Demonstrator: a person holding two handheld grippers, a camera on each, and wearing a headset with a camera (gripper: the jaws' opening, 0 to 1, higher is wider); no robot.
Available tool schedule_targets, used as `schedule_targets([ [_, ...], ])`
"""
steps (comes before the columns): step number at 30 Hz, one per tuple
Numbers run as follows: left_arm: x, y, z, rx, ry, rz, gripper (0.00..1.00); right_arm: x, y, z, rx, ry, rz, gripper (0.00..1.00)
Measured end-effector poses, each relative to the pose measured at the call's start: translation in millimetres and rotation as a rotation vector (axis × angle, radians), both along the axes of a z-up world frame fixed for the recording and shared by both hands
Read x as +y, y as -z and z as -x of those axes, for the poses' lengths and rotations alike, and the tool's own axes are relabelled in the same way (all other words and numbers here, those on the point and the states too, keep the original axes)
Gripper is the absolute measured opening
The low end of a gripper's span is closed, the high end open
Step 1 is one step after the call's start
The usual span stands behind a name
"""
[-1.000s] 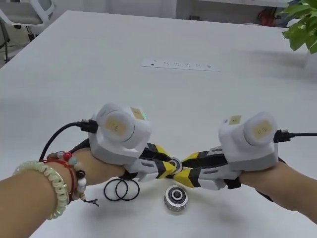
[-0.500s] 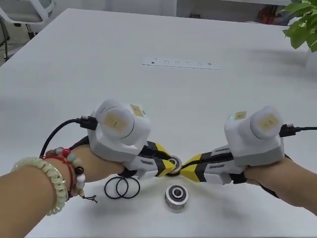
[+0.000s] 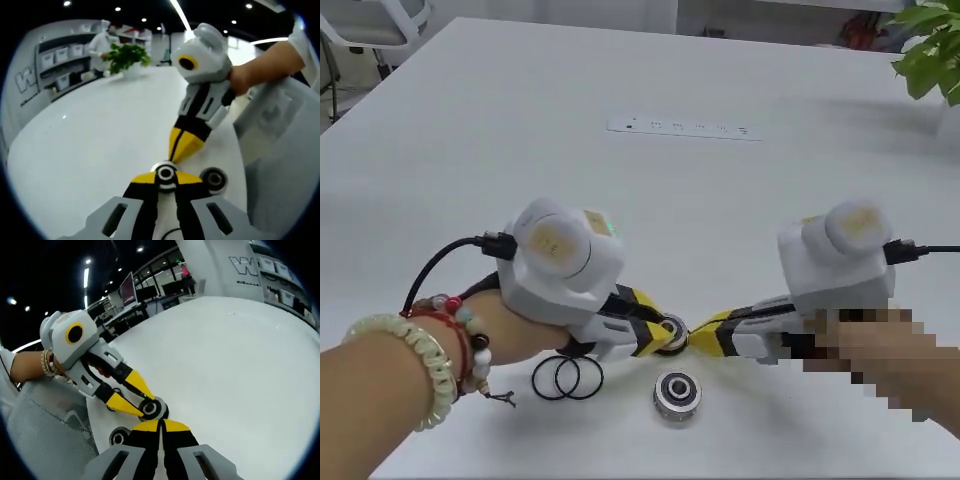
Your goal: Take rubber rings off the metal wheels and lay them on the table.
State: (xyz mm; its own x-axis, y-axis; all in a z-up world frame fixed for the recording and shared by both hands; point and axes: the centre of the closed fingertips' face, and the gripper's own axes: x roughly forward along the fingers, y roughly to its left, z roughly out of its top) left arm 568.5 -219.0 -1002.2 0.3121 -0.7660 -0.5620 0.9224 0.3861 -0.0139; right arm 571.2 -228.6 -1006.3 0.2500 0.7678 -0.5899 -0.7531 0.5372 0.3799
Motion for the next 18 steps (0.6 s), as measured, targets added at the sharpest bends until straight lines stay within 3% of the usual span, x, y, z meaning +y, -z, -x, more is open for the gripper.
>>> schedule_targets([
  [1, 0.2, 0.0, -0.2, -0.001, -0.001, -0.001, 0.12, -5.3, 3.4, -0.5, 0.024, 0.006, 0.021, 0.00],
  [6, 0.0, 0.2, -0.3, -0.005, 0.002, -0.002, 0.12, -0.8, -1.6, 0.0, 0.020, -0.004, 0.008, 0.00],
  [9, -0.6, 0.2, 0.3, -0.016, 0.009, -0.014, 0.12, 1.3, -1.2, 2.3, -0.007, -0.028, 0.045, 0.00],
  [15, -0.4, 0.1, 0.1, -0.019, 0.012, -0.014, 0.12, 4.6, -4.4, 3.6, -0.026, -0.052, 0.042, 0.00],
  [17, -0.5, 0.1, 0.2, -0.021, 0.014, -0.014, 0.12, 12.7, -12.2, 6.8, -0.022, -0.067, -0.003, 0.00],
  [18, -0.7, 0.0, 0.2, -0.020, 0.014, -0.013, 0.12, 23.7, -24.0, 9.3, -0.027, -0.079, -0.081, 0.00],
])
